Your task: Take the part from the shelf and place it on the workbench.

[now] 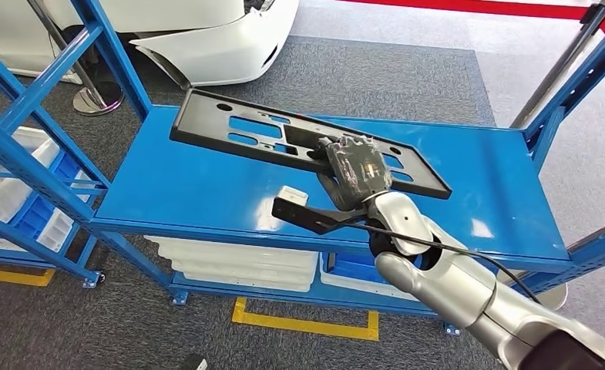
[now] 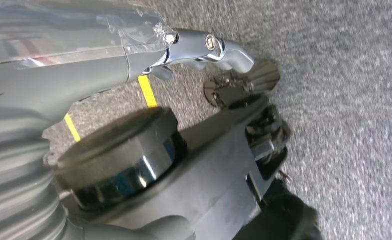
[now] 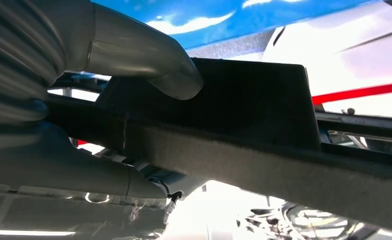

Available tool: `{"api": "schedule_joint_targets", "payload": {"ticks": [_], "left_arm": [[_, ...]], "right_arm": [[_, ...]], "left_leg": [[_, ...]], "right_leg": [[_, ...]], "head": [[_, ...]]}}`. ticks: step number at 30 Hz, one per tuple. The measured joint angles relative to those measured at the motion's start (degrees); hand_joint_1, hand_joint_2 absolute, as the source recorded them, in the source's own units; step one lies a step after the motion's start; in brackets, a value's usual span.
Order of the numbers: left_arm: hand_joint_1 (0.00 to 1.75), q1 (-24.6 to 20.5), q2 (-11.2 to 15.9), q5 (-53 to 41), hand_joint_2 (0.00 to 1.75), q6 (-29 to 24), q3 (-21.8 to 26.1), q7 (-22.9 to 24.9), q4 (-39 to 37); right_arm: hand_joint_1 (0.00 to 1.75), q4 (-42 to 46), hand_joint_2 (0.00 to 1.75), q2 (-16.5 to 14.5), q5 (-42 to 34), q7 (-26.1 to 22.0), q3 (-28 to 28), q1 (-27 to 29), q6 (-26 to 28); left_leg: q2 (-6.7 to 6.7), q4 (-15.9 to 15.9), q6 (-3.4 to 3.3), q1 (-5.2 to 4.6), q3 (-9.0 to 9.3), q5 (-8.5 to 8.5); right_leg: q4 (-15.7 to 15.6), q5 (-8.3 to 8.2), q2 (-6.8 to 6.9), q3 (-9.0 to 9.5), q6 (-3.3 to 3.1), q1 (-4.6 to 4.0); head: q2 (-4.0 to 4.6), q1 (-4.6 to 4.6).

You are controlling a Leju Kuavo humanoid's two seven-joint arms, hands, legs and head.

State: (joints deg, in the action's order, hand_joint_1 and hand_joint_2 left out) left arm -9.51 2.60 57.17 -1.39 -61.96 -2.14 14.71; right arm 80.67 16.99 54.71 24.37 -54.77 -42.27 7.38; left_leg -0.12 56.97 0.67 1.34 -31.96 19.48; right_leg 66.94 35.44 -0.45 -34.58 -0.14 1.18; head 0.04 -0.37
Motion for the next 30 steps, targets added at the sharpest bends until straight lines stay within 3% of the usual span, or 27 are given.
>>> {"api": "schedule_joint_targets", "payload": {"ticks": [2, 3, 5, 7, 11, 13, 16, 17, 18, 19, 21, 23, 27, 28, 30], "left_arm": [[0.00, -0.03, -0.01, -0.05, 1.75, 0.00, 0.00, 0.00, 0.00], [0.00, -0.03, -0.02, -0.07, 1.75, 0.02, 0.00, 0.00, 0.01], [0.00, -0.05, -0.03, -0.11, 1.75, 0.04, 0.00, 0.00, 0.04], [0.00, -0.19, 0.03, -0.13, 1.75, 0.00, 0.00, 0.00, 0.05], [0.00, -0.35, 0.04, -0.21, 1.75, -0.05, 0.00, 0.00, 0.06], [0.00, -0.37, 0.01, -0.31, 1.75, -0.07, 0.00, 0.00, 0.07], [0.00, -0.43, 0.01, -0.61, 1.75, -0.10, -0.01, -0.01, 0.09], [0.00, -0.40, 0.01, -0.69, 1.75, -0.11, -0.01, -0.01, 0.09], [0.00, -0.37, 0.01, -0.73, 1.75, -0.13, -0.02, -0.01, 0.09], [0.00, -0.36, 0.01, -0.76, 1.75, -0.14, -0.02, -0.01, 0.09], [0.00, -0.41, 0.02, -0.79, 1.75, -0.15, -0.02, -0.01, 0.09], [0.00, -0.50, 0.04, -0.83, 1.75, -0.19, -0.02, -0.02, 0.09], [0.00, -0.51, 0.03, -0.91, 1.75, -0.21, -0.02, -0.02, 0.09], [0.00, -0.54, 0.02, -0.92, 1.75, -0.21, -0.02, -0.02, 0.09], [0.00, -0.61, 0.01, -0.94, 1.75, -0.22, -0.02, -0.02, 0.09]], "right_arm": [[1.75, 0.01, 1.75, 0.14, 0.02, 0.01, 0.00, 0.35, -0.03], [1.75, 0.01, 1.75, 0.24, 0.03, 0.01, 0.01, 0.51, -0.05], [1.75, 0.01, 1.75, 0.38, 0.05, 0.02, 0.04, 0.58, -0.09], [1.75, 0.03, 1.75, 0.52, 0.08, 0.05, 0.03, 0.61, -0.16], [1.75, 0.14, 1.75, 0.66, -0.01, 0.32, 0.03, 0.78, -0.28], [1.75, 0.14, 1.75, 0.71, -0.17, 0.51, 0.04, 0.64, -0.32], [1.75, 0.14, 1.75, 0.69, -0.41, 0.70, 0.04, 0.53, -0.41], [1.75, 0.14, 1.75, 0.69, -0.47, 0.78, 0.03, 0.54, -0.49], [1.75, 0.14, 1.75, 0.69, -0.55, 0.81, 0.03, 0.54, -0.56], [1.75, 0.14, 1.75, 0.69, -0.60, 0.85, 0.02, 0.53, -0.62], [1.75, 0.14, 1.75, 0.69, -0.69, 0.87, 0.02, 0.52, -0.65], [1.75, 0.14, 1.75, 0.70, -0.77, 0.87, 0.03, 0.48, -0.67], [1.75, 0.14, 1.75, 0.72, -1.05, 0.88, 0.03, 0.43, -0.69], [1.75, 0.14, 1.75, 0.74, -1.10, 0.88, 0.04, 0.38, -0.69], [1.75, 0.14, 1.75, 0.79, -1.16, 0.88, 0.04, 0.25, -0.69]], "left_leg": [[-0.02, 0.06, 0.03, 0.03, -0.02, 0.04], [-0.06, 0.17, 0.16, 0.09, 0.00, 0.15], [-0.18, 0.82, 0.75, 0.42, 0.03, 0.67], [-0.24, 2.06, 1.75, 0.51, -0.48, 1.44], [-0.23, 3.09, 3.07, 0.63, -1.33, 1.78], [-0.13, 5.33, 3.22, 0.72, -2.16, 3.48], [-0.07, 15.88, 2.66, 0.28, -6.67, 8.89], [-0.08, 18.79, 2.29, -0.05, -7.95, 9.83], [-0.09, 19.78, 1.81, -0.47, -8.34, 9.72], [-0.09, 18.58, 1.23, -0.96, -7.66, 8.63], [-0.08, 11.27, -0.10, -2.09, -3.92, 5.11], [-0.04, 5.01, -0.97, -2.74, -1.02, 3.09], [-0.08, 2.06, -1.52, -2.80, -0.53, 1.41], [-0.06, 1.33, -1.67, -2.66, -0.57, 0.69], [0.00, 0.54, -1.76, -2.41, -1.12, -0.45]], "right_leg": [[6.06, 0.99, 0.00, -3.99, 0.38, 0.27], [6.50, -0.07, 0.01, -4.86, 0.58, 0.47], [1.30, -4.64, 0.06, -3.79, 1.12, 0.98], [-4.16, -7.33, 0.00, -1.99, 1.35, 1.05], [-5.20, -7.19, -0.16, -2.18, -0.40, 0.49], [-5.29, -7.40, -0.13, -2.25, -1.11, 0.31], [-5.36, -7.70, 0.03, -2.44, -1.79, -0.31], [-5.36, -7.79, 0.07, -2.55, -1.96, -0.61], [-5.36, -7.90, 0.09, -2.66, -2.14, -0.89], [-5.36, -8.01, 0.10, -2.74, -2.31, -1.13], [-5.41, -8.25, 0.11, -2.81, -2.55, -1.38], [-5.44, -8.59, 0.17, -2.97, -2.50, -1.46], [-5.79, -9.16, 0.41, -3.34, -1.60, -1.14], [-5.05, -8.24, 0.39, -3.67, -1.33, -1.15], [-0.26, -4.22, 0.33, -5.37, -0.77, -1.02]], "head": [[0.00, -0.38], [-0.01, -0.58], [-0.01, -1.06], [-0.01, -1.55], [0.00, -0.69], [0.00, 0.00], [-0.01, 1.46], [-0.01, 1.85], [-0.01, 2.14], [-0.02, 2.33], [-0.02, 2.59], [-0.01, 2.70], [-0.01, 3.06], [-0.02, 2.98], [-0.01, 2.48]]}}
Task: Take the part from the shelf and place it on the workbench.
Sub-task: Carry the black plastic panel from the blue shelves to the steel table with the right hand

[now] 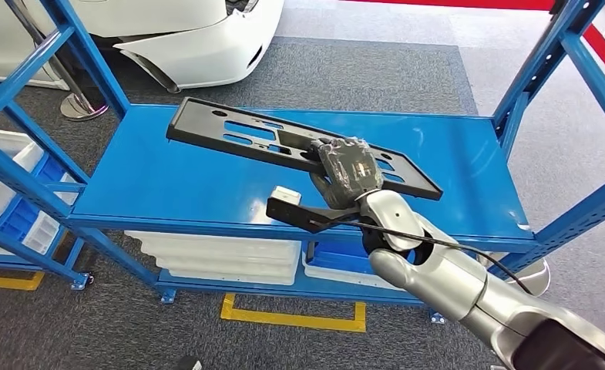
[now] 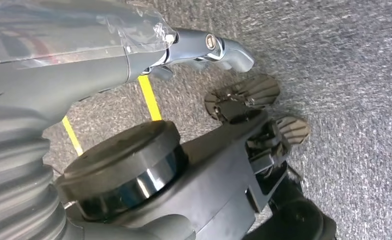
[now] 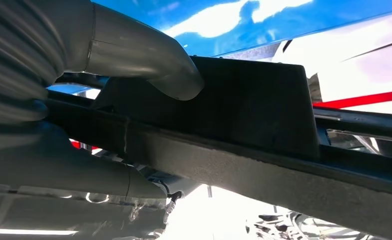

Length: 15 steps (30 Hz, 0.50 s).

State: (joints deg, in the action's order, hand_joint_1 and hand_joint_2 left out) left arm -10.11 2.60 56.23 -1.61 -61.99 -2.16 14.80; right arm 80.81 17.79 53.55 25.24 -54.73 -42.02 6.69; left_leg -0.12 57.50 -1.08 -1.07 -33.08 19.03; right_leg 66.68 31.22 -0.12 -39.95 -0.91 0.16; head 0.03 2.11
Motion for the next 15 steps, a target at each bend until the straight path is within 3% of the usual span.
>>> {"api": "schedule_joint_targets", "payload": {"ticks": [2, 3, 4, 6, 7, 9, 12, 13, 15], "left_arm": [[0.00, 0.02, -0.02, -0.03, 1.75, -0.01, 0.00, 0.00, 0.00], [0.00, 0.04, -0.03, -0.04, 1.75, -0.01, 0.00, 0.00, 0.00], [0.00, 0.05, -0.04, -0.07, 1.75, -0.01, 0.00, 0.00, 0.00], [0.00, 0.05, -0.04, -0.09, 1.75, -0.01, 0.00, 0.00, 0.00], [0.00, 0.03, -0.04, -0.10, 1.75, -0.02, 0.00, 0.00, 0.00], [0.00, 0.03, -0.03, -0.14, 1.75, -0.10, 0.00, 0.00, 0.00], [0.00, 0.13, -0.02, -0.23, 1.75, -0.23, 0.00, 0.01, 0.00], [0.00, 0.15, -0.02, -0.25, 1.75, -0.26, -0.01, 0.01, 0.00], [0.00, 0.14, -0.02, -0.27, 1.75, -0.29, -0.02, 0.02, 0.00]], "right_arm": [[1.75, 0.00, 1.75, 0.01, -0.03, 0.00, -0.02, -0.01, -0.02], [1.75, 0.00, 1.75, 0.01, -0.04, 0.00, -0.03, 0.02, -0.03], [1.75, 0.00, 1.75, 0.01, -0.04, 0.00, -0.04, 0.03, -0.05], [1.75, 0.00, 1.75, 0.01, -0.04, 0.00, -0.04, -0.02, -0.07], [1.75, 0.01, 1.75, 0.01, -0.04, 0.01, -0.04, -0.05, -0.07], [1.75, 0.01, 1.75, 0.01, -0.09, 0.04, -0.04, -0.11, -0.08], [1.75, 0.00, 1.75, 0.00, -0.74, 0.08, -0.04, -0.19, -0.14], [1.75, 0.00, 1.75, -0.01, -1.03, 0.08, -0.04, -0.27, -0.15], [1.75, 0.00, 1.75, -0.02, -1.39, 0.10, -0.03, -0.46, -0.15]], "left_leg": [[0.10, 0.09, 0.03, 0.16, -1.01, -0.64], [0.14, 0.25, 0.14, 0.29, -1.52, -0.89], [0.15, 0.49, 0.29, 0.47, -2.04, -1.11], [0.16, 1.28, 0.71, 0.88, -3.05, -1.36], [0.16, 1.70, 1.01, 0.98, -3.54, -1.47], [0.11, 2.30, 1.71, 1.01, -4.16, -1.78], [-0.03, 2.75, 2.86, 1.14, -4.65, -2.08], [-0.05, 3.67, 3.20, 1.22, -5.10, -1.13], [-0.08, 8.74, 3.72, 1.40, -6.84, 3.22]], "right_leg": [[6.56, 3.67, 0.01, -1.90, 0.59, 0.34], [8.03, 4.05, 0.02, -1.96, 0.85, 0.51], [7.44, 3.43, 0.03, -1.00, 1.13, 0.68], [0.54, 0.95, 0.10, 3.56, 1.71, 1.04], [-2.94, 0.01, 0.02, 5.67, 1.70, 1.04], [-6.36, -0.56, -0.21, 7.33, 1.15, 0.89], [-6.58, -1.43, -0.34, 6.66, -0.35, 0.67], [-6.71, -1.84, -0.33, 6.34, -0.88, 0.65], [-6.90, -2.70, -0.33, 5.53, -1.74, 0.60]], "head": [[0.00, -0.45], [0.00, -0.61], [-0.01, -0.76], [0.00, -1.24], [0.00, -1.56], [0.00, -1.93], [-0.01, -1.76], [0.00, -1.63], [0.00, -0.99]]}}
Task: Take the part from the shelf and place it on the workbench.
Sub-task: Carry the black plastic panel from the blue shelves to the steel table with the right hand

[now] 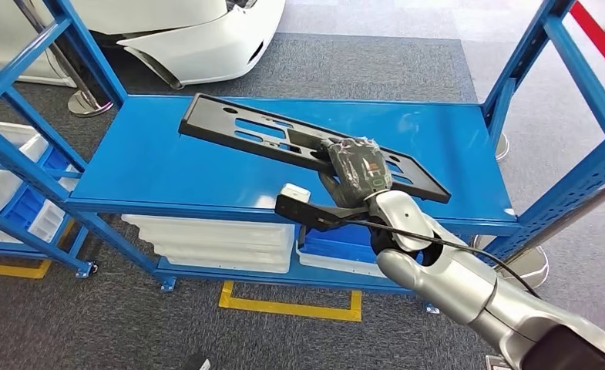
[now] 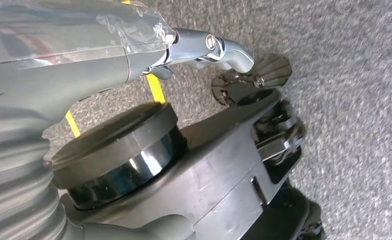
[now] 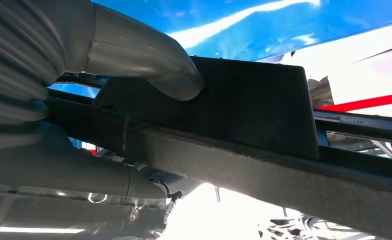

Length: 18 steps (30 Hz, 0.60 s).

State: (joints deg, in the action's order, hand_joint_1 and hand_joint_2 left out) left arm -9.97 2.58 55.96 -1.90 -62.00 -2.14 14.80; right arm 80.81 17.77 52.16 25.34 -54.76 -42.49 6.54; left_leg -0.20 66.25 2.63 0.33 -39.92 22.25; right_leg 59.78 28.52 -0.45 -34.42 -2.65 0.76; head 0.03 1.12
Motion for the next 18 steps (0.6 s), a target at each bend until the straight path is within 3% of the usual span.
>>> {"api": "schedule_joint_targets", "payload": {"ticks": [2, 3, 4, 5, 8, 10, 12, 14, 17, 18], "left_arm": [[0.00, 0.00, 0.00, -0.01, 1.75, 0.00, -0.01, 0.00, 0.00], [0.00, 0.00, 0.00, -0.01, 1.75, 0.00, -0.01, 0.00, 0.00], [0.00, 0.00, 0.00, -0.01, 1.75, 0.00, -0.01, 0.00, 0.00], [0.00, 0.00, 0.00, -0.01, 1.75, 0.00, -0.01, 0.00, 0.00], [0.00, -0.06, 0.01, -0.01, 1.75, -0.01, -0.01, 0.00, 0.00], [0.00, -0.06, 0.02, -0.01, 1.75, -0.03, -0.01, 0.00, 0.00], [0.00, -0.08, 0.02, -0.01, 1.75, -0.04, -0.01, 0.00, 0.00], [0.00, -0.16, 0.02, -0.01, 1.75, -0.03, -0.01, 0.03, 0.00], [0.00, -0.19, 0.03, 0.02, 1.75, -0.02, -0.01, 0.26, 0.00], [0.00, -0.17, 0.02, 0.04, 1.75, -0.02, -0.01, 0.34, 0.00]], "right_arm": [[1.75, 0.00, 1.75, 0.01, -0.13, 0.01, -0.01, -0.06, -0.03], [1.75, 0.00, 1.75, 0.01, -0.16, 0.01, -0.01, -0.05, -0.05], [1.75, 0.00, 1.75, 0.02, -0.20, 0.01, -0.01, -0.05, -0.08], [1.75, 0.00, 1.75, 0.02, -0.20, 0.01, -0.01, -0.06, -0.10], [1.75, 0.00, 1.75, 0.02, -0.20, 0.03, 0.01, -0.08, -0.11], [1.75, 0.00, 1.75, 0.02, -0.21, 0.04, 0.00, -0.10, -0.11], [1.75, 0.00, 1.75, 0.14, -0.36, 0.20, 0.01, -0.11, -0.09], [1.75, 0.00, 1.75, 0.40, -0.64, 0.77, 0.09, -0.27, -0.03], [1.75, 0.00, 1.75, 1.00, -0.92, 2.00, 0.49, -0.60, -0.03], [1.75, 0.00, 1.75, 1.33, -0.98, 2.44, 0.67, -0.62, -0.15]], "left_leg": [[0.02, 7.25, 0.28, 0.10, -1.91, 4.47], [0.01, 9.44, 0.26, 0.10, -2.08, 5.32], [0.00, 9.68, 0.09, 0.04, -1.29, 5.09], [-0.04, 7.73, -0.23, -0.07, 0.53, 4.00], [-0.83, -3.91, -1.60, -0.65, 8.31, 1.19], [-1.07, -7.52, -2.12, -0.99, 10.12, 0.89], [-0.53, -8.59, -2.66, -1.14, 9.92, -0.40], [0.13, -10.12, -3.38, -1.02, 9.47, -2.14], [1.00, -10.67, -3.86, -0.93, 7.74, -3.96], [1.28, -10.48, -3.82, -0.90, 7.04, -4.34]], "right_leg": [[0.02, -0.80, -0.05, -0.97, -0.29, -0.26], [0.04, -1.23, -0.12, -1.47, -0.30, -0.41], [0.05, -1.66, -0.22, -2.00, -0.29, -0.55], [0.06, -2.08, -0.35, -2.49, -0.27, -0.66], [0.02, -3.25, -0.70, -3.53, 0.00, -0.75], [-0.20, -4.09, -0.79, -3.79, 0.68, -0.44], [-0.58, -4.84, -0.91, -4.01, 1.50, -0.16], [0.77, -2.95, -0.83, -5.04, 2.03, -0.26], [9.81, 4.02, -0.41, -7.93, 2.69, -0.16], [12.70, 4.87, -0.32, -8.40, 2.96, -0.04]], "head": [[0.00, 0.83], [0.00, 1.13], [0.01, 1.35], [0.00, 1.53], [0.00, 1.65], [0.00, 1.55], [0.01, 1.67], [0.01, 1.47], [0.01, 0.59], [0.00, 0.38]]}}
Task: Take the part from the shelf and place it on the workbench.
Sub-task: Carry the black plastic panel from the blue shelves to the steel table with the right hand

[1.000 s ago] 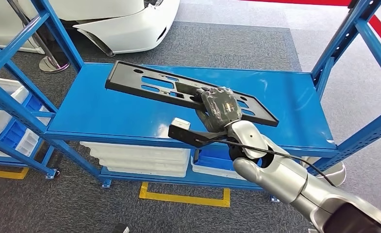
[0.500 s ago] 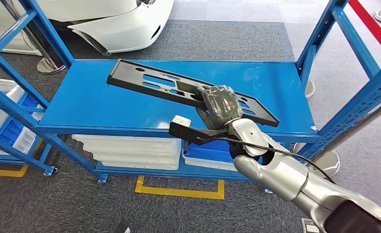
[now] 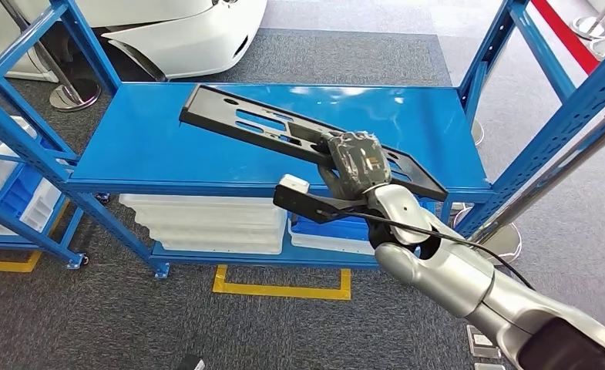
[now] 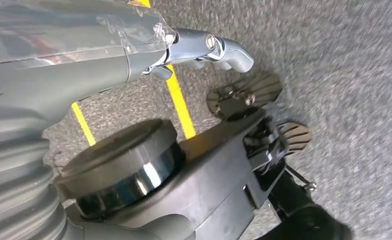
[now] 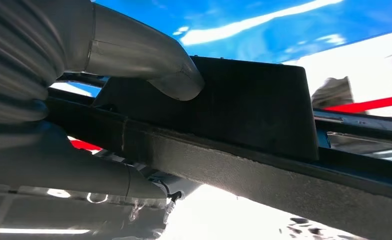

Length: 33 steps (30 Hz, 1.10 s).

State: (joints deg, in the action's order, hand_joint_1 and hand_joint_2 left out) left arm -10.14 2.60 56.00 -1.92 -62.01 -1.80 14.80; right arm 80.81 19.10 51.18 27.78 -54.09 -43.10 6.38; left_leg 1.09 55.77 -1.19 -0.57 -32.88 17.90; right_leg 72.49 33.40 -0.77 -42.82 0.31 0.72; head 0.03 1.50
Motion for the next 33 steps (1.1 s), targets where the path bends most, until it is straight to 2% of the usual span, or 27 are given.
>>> {"api": "schedule_joint_targets", "payload": {"ticks": [1, 2, 3, 4, 5, 7, 9, 10, 11, 12, 14, 15, 16, 17, 18, 20, 21, 22, 24, 25, 26, 27, 29, 30, 31, 32, 33], "left_arm": [[0.00, 0.03, 0.00, 0.02, 1.75, 0.03, 0.00, 0.05, 0.00], [0.00, 0.06, 0.00, 0.03, 1.75, 0.10, 0.00, 0.07, 0.00], [0.00, 0.08, 0.00, 0.02, 1.75, 0.22, 0.00, 0.06, 0.00], [0.00, 0.10, 0.01, -0.01, 1.75, 0.37, 0.00, 0.04, 0.00], [0.00, 0.09, 0.01, -0.03, 1.75, 0.50, 0.00, 0.00, 0.00], [0.00, 0.09, 0.02, -0.02, 1.75, 0.72, 0.00, -0.08, 0.00], [0.00, 0.07, 0.02, 0.25, 1.75, 0.80, 0.00, -0.12, 0.00], [0.00, 0.07, 0.03, 0.45, 1.75, 0.77, 0.00, -0.14, 0.00], [0.00, 0.10, 0.05, 0.73, 1.75, 0.77, 0.00, -0.18, 0.00], [0.00, 0.14, 0.11, 0.95, 1.75, 0.85, 0.00, -0.21, 0.00], [0.00, 0.23, 0.34, 1.37, 1.75, 1.28, 0.00, -0.26, -0.01], [0.00, 0.25, 0.48, 1.49, 1.75, 1.54, 0.00, -0.27, -0.01], [0.00, 0.27, 0.60, 1.60, 1.75, 1.72, 0.00, -0.30, -0.02], [0.00, 0.28, 0.70, 1.64, 1.75, 1.84, 0.00, -0.34, -0.04], [0.00, 0.28, 0.81, 1.66, 1.75, 1.90, 0.00, -0.39, -0.05], [0.00, 0.29, 1.07, 1.67, 1.75, 1.92, 0.01, -0.53, -0.09], [0.00, 0.32, 1.18, 1.68, 1.75, 1.93, 0.02, -0.63, -0.11], [0.00, 0.36, 1.28, 1.69, 1.75, 1.95, 0.03, -0.73, -0.13], [0.00, 0.41, 1.39, 1.70, 1.75, 1.99, 0.06, -0.87, -0.16], [0.00, 0.37, 1.43, 1.70, 1.75, 2.01, 0.07, -0.91, -0.17], [0.00, 0.33, 1.45, 1.71, 1.75, 2.02, 0.08, -0.94, -0.17], [0.00, 0.31, 1.50, 1.72, 1.75, 2.03, 0.10, -0.97, -0.19], [0.00, 0.36, 1.60, 1.74, 1.75, 2.04, 0.14, -1.02, -0.24], [0.00, 0.42, 1.63, 1.75, 1.75, 2.05, 0.15, -1.04, -0.26], [0.00, 0.46, 1.64, 1.75, 1.75, 2.08, 0.15, -1.08, -0.28], [0.00, 0.49, 1.64, 1.75, 1.75, 2.10, 0.15, -1.11, -0.28], [0.00, 0.50, 1.64, 1.75, 1.75, 2.12, 0.15, -1.13, -0.28]], "right_arm": [[1.75, 0.00, 1.75, 0.37, -0.05, 0.37, 0.15, 0.00, -0.19], [1.75, 0.00, 1.75, 0.70, -0.12, 0.66, 0.27, -0.03, -0.42], [1.75, 0.00, 1.75, 0.96, -0.20, 0.87, 0.34, -0.07, -0.64], [1.75, 0.01, 1.75, 1.15, -0.28, 0.99, 0.39, -0.18, -0.80], [1.75, 0.03, 1.75, 1.25, -0.35, 1.08, 0.43, -0.29, -0.90], [1.75, 0.08, 1.75, 1.37, -0.44, 1.25, 0.49, -0.47, -0.98], [1.75, 0.09, 1.75, 1.39, -0.46, 1.37, 0.48, -0.54, -0.98], [1.75, 0.09, 1.75, 1.38, -0.45, 1.38, 0.47, -0.62, -0.96], [1.75, 0.09, 1.75, 1.35, -0.44, 1.32, 0.45, -0.71, -0.92], [1.75, 0.09, 1.75, 1.27, -0.43, 1.22, 0.44, -0.80, -0.90], [1.75, 0.08, 1.75, 1.01, -0.43, 0.99, 0.36, -0.92, -0.87], [1.75, 0.08, 1.75, 0.88, -0.44, 0.87, 0.30, -0.93, -0.87], [1.75, 0.07, 1.75, 0.79, -0.46, 0.77, 0.25, -0.93, -0.87], [1.75, 0.06, 1.75, 0.74, -0.50, 0.69, 0.21, -0.94, -0.87], [1.75, 0.05, 1.75, 0.71, -0.54, 0.63, 0.19, -0.95, -0.87], [1.75, 0.04, 1.75, 0.63, -0.58, 0.59, 0.21, -1.05, -0.87], [1.75, 0.03, 1.75, 0.57, -0.58, 0.58, 0.21, -1.11, -0.87], [1.75, 0.02, 1.75, 0.51, -0.60, 0.57, 0.22, -1.18, -0.87], [1.75, -0.03, 1.75, 0.40, -0.66, 0.54, 0.21, -1.21, -0.87], [1.75, -0.08, 1.75, 0.39, -0.70, 0.53, 0.21, -1.22, -0.87], [1.75, -0.14, 1.75, 0.39, -0.73, 0.52, 0.21, -1.23, -0.85], [1.75, -0.20, 1.75, 0.39, -0.76, 0.52, 0.21, -1.25, -0.83], [1.75, -0.29, 1.75, 0.34, -0.77, 0.51, 0.20, -1.29, -0.79], [1.75, -0.36, 1.75, 0.32, -0.78, 0.50, 0.20, -1.28, -0.77], [1.75, -0.43, 1.75, 0.32, -0.78, 0.50, 0.19, -1.27, -0.76], [1.75, -0.51, 1.75, 0.33, -0.78, 0.50, 0.19, -1.25, -0.75], [1.75, -0.57, 1.75, 0.33, -0.78, 0.50, 0.19, -1.24, -0.74]], "left_leg": [[0.32, 0.30, 0.10, 0.07, -0.76, -0.35], [0.68, 0.71, 0.24, 0.18, -1.56, -0.63], [1.02, 1.22, 0.41, 0.30, -2.36, -0.84], [1.34, 1.86, 0.63, 0.34, -3.17, -0.97], [1.64, 2.54, 0.87, 0.32, -3.82, -1.04], [2.18, 3.55, 1.47, 0.19, -4.52, -1.29], [2.54, 3.98, 2.18, 0.25, -4.72, -1.58], [2.26, 4.45, 2.56, 0.36, -4.97, -1.14], [1.64, 5.86, 2.94, 0.49, -5.49, 0.40], [0.85, 8.23, 3.28, 0.62, -6.27, 2.75], [-0.30, 15.41, 3.70, 0.79, -8.15, 8.23], [-0.45, 18.43, 3.73, 0.82, -8.62, 9.67], [-0.52, 20.07, 3.65, 0.82, -8.38, 9.97], [-0.60, 19.59, 3.45, 0.80, -7.17, 9.13], [-0.83, 17.17, 3.15, 0.77, -5.01, 7.71], [-2.26, 8.95, 2.34, 0.68, 0.64, 5.91], [-2.91, 5.65, 2.11, 0.63, 2.66, 5.66], [-3.39, 3.48, 1.92, 0.50, 3.78, 5.65], [-3.01, 2.24, 1.55, 0.27, 3.80, 4.83], [-2.59, 1.71, 1.18, 0.22, 3.53, 4.06], [-2.15, 1.24, 0.78, 0.26, 3.14, 3.25], [-1.68, 0.84, 0.41, 0.33, 2.56, 2.42], [-0.88, 0.82, 0.02, 0.28, 1.06, 1.20], [-0.47, 0.96, -0.02, 0.25, 0.23, 0.66], [-0.07, 1.15, 0.02, 0.22, -0.66, 0.13], [0.34, 1.42, 0.11, 0.22, -1.61, -0.37], [0.76, 1.79, 0.24, 0.24, -2.60, -0.79]], "right_leg": [[1.35, -0.41, 0.10, 0.29, 0.27, 0.12], [0.65, -1.73, 0.28, 1.56, 0.52, 0.26], [-1.76, -3.26, 0.65, 3.68, 0.77, 0.41], [-5.60, -3.90, 1.45, 6.42, 0.99, 0.48], [-9.08, -4.05, 2.09, 8.75, 0.81, 0.37], [-12.87, -3.33, 2.73, 10.89, 0.03, 0.04], [-13.02, -3.81, 2.14, 10.42, -1.16, -0.06], [-13.09, -4.16, 1.90, 10.13, -1.71, -0.05], [-13.21, -4.67, 1.72, 9.71, -2.22, 0.00], [-13.31, -5.21, 1.52, 9.19, -2.65, 0.03], [-13.29, -6.32, 0.96, 7.86, -3.04, -0.13], [-13.28, -6.86, 0.64, 7.16, -3.10, -0.24], [-13.26, -7.43, 0.32, 6.44, -3.12, -0.33], [-13.24, -7.98, -0.01, 5.75, -3.08, -0.41], [-13.23, -8.54, -0.36, 5.10, -2.99, -0.46], [-13.23, -9.63, -1.01, 4.05, -2.61, -0.51], [-13.32, -10.19, -1.26, 3.73, -2.32, -0.46], [-13.48, -10.74, -1.49, 3.54, -1.98, -0.32], [-14.05, -11.86, -1.89, 3.30, -1.17, 0.03], [-14.06, -11.70, -1.79, 3.06, -0.89, 0.13], [-13.33, -10.54, -1.48, 2.61, -0.68, 0.14], [-11.49, -8.29, -1.03, 1.92, -0.59, 0.12], [-4.83, -2.60, -0.16, 0.25, -0.38, 0.17], [-1.21, -0.91, 0.03, -0.41, -0.22, 0.21], [1.42, -0.70, 0.14, -0.54, -0.05, 0.22], [2.52, -1.74, 0.23, 0.02, 0.10, 0.24], [1.84, -3.47, 0.38, 1.40, 0.21, 0.25]], "head": [[-0.01, -0.23], [-0.01, -0.55], [0.00, -0.87], [0.01, -1.25], [0.01, -1.62], [0.00, -1.83], [0.00, -1.61], [0.01, -1.55], [0.01, -1.37], [0.01, -1.09], [0.01, -0.37], [0.00, -0.05], [0.00, 0.21], [-0.01, 0.46], [-0.01, 0.69], [0.00, 0.96], [0.00, 0.91], [0.00, 0.82], [0.01, 0.83], [0.01, 0.89], [0.01, 0.80], [0.01, 0.53], [0.01, -0.16], [0.01, -0.43], [0.01, -0.69], [0.01, -0.96], [0.01, -1.28]]}}
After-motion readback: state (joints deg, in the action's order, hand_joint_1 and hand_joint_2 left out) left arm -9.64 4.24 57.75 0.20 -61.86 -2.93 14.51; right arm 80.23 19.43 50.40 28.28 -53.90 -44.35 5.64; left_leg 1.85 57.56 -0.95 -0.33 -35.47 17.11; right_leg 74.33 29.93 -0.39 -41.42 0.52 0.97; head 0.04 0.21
